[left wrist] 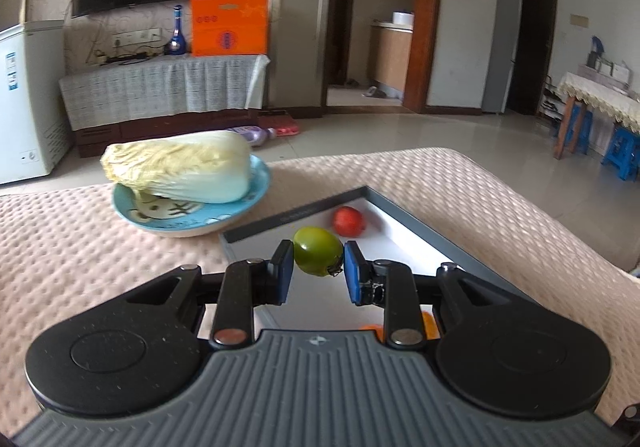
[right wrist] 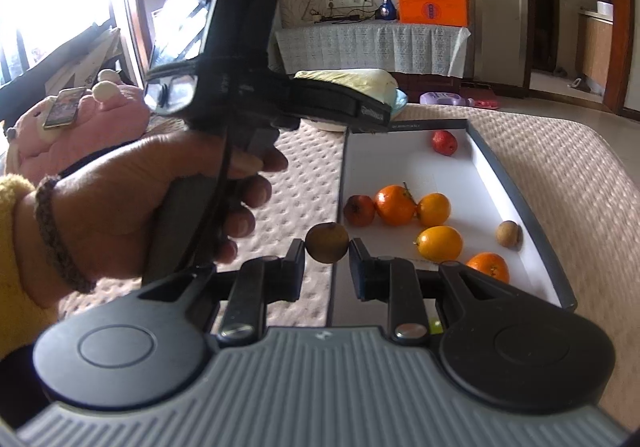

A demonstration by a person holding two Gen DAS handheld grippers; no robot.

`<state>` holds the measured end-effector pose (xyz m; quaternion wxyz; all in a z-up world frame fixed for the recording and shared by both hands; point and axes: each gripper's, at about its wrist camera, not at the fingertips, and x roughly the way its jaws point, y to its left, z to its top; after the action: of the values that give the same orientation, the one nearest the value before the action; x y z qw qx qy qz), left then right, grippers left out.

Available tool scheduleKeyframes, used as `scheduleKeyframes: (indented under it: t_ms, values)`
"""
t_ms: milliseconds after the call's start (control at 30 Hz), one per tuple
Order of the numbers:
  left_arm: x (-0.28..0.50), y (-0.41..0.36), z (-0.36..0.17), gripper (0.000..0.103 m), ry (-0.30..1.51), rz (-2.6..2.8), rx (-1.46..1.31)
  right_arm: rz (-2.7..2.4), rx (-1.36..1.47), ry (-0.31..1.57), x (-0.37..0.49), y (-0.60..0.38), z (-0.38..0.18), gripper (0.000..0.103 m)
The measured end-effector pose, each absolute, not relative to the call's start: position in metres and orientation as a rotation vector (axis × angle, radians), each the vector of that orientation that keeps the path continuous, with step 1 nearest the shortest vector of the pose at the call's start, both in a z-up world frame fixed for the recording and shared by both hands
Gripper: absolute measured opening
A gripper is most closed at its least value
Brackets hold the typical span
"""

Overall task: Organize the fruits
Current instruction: 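Carry the green tomato and brown fruit in both grippers over the gray box, then open both grippers to drop the green tomato and brown fruit into the box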

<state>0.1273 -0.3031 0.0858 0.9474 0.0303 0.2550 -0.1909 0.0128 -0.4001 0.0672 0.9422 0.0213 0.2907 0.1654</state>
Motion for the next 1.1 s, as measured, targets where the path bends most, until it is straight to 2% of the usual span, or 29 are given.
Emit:
scheduleKeyframes:
  t_ms: [633,700,767,833,900,1100]
  values:
    - [0.13,-0.346,0.062,0.033,0.552,-0.465,0.145,0.151,0.087,0.643,0.046,-0.427,0.053,0.027]
    - [0.127,-0.344,0.064,0.038,0.546,-0.478,0.136,0.124,0.08,0.654,0.051,-0.427,0.05,0.028]
    - [0.124,-0.344,0.067,0.051,0.524,-0.479,0.131,0.08,0.07,0.657,0.054,-0.428,0.048,0.028]
    - [0.12,-0.342,0.071,0.052,0.501,-0.482,0.129,0.069,0.079,0.651,0.056,-0.431,0.048,0.028]
    - [0.116,-0.338,0.077,0.052,0.479,-0.484,0.113,0.054,0.083,0.647,0.057,-0.433,0.048,0.034]
    - [0.091,-0.305,0.1,0.052,0.416,-0.43,0.058,0.051,0.082,0.615,0.05,-0.434,0.05,0.034]
